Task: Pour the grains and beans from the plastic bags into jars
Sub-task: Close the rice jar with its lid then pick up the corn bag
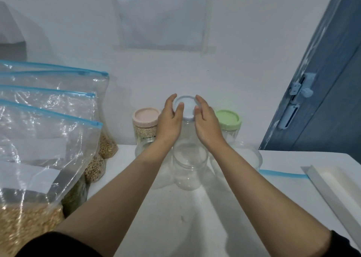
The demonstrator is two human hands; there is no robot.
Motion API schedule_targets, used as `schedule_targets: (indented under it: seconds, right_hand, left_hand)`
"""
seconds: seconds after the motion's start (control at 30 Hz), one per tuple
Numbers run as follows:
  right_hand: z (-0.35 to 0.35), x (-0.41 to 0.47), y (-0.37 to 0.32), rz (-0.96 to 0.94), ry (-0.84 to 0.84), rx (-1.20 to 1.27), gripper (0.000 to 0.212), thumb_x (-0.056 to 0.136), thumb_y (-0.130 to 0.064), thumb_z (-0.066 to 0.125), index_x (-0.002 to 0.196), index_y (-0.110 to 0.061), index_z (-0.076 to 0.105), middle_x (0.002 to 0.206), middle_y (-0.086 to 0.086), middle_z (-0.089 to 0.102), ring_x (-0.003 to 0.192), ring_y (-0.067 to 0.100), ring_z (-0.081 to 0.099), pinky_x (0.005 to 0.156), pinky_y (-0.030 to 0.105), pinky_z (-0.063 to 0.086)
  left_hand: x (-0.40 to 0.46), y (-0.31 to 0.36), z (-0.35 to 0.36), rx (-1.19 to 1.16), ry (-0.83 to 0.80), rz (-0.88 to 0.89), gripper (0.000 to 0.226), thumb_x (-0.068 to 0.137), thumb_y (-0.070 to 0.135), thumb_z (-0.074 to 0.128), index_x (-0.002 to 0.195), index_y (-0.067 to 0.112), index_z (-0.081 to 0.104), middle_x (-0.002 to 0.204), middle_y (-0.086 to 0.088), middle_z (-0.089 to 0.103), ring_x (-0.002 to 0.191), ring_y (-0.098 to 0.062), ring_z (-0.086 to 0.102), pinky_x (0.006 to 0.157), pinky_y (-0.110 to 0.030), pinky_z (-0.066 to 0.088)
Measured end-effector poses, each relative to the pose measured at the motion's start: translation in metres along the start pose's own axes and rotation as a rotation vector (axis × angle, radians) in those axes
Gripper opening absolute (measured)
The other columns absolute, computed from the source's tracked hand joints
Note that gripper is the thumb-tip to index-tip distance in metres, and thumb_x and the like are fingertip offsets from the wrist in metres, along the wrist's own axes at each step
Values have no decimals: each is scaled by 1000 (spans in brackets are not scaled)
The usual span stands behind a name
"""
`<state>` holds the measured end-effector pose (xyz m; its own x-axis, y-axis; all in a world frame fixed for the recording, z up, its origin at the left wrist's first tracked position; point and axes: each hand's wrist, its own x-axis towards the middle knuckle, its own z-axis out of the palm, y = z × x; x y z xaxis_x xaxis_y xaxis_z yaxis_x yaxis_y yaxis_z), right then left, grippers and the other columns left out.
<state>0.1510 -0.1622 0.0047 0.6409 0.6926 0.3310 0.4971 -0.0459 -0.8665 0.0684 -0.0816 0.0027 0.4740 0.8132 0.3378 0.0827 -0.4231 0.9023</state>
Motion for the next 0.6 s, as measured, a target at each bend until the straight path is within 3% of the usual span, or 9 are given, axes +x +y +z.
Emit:
schedule_targets:
  seconds: [0.07,0.17,0.23,0.33,0.47,0.6]
  right_hand:
    - [-7,-4,-13,-85,58,24,42,108,-23,36,150,-22,40,148,1,45,137,12,38,116,33,30]
    - [-17,-12,-35,-175,157,36,41,107,-24,39,147,-25,42,136,-5,48,125,5,42,116,39,31]
    - [-23,-23,-50,-196,178,62,43,106,-27,42,149,-25,39,126,-10,44,114,-1,41,114,38,32]
    - [-28,-53,-72,-216,158,145,47,102,-40,42,146,-24,41,118,-12,42,121,14,44,111,39,36]
    - [-26,-110,-92,-271,102,229,45,92,-58,36,127,-33,49,120,-6,44,120,15,45,106,27,37]
    - [-24,-167,-89,-237,-58,344,30,95,-52,40,120,-38,46,121,-10,43,117,-5,45,97,5,34]
  left_hand:
    - [-7,17,-7,-10,37,50,45,104,36,47,146,23,41,105,25,56,91,9,55,81,-6,40]
    - [-19,48,-20,-18,60,118,46,103,39,48,146,24,41,108,25,54,96,2,56,89,-13,43]
    - [-34,69,-33,6,82,143,45,103,40,47,145,26,43,109,25,54,96,6,55,84,-3,38]
    - [-69,93,-54,23,140,170,41,102,43,47,141,29,48,92,20,58,81,12,55,72,-1,39]
    - [-131,102,-77,-19,210,164,34,102,43,45,133,32,52,85,33,61,81,19,55,71,-1,41]
    - [-193,90,-84,-113,245,129,51,90,56,37,131,29,52,106,24,59,93,21,53,73,1,39]
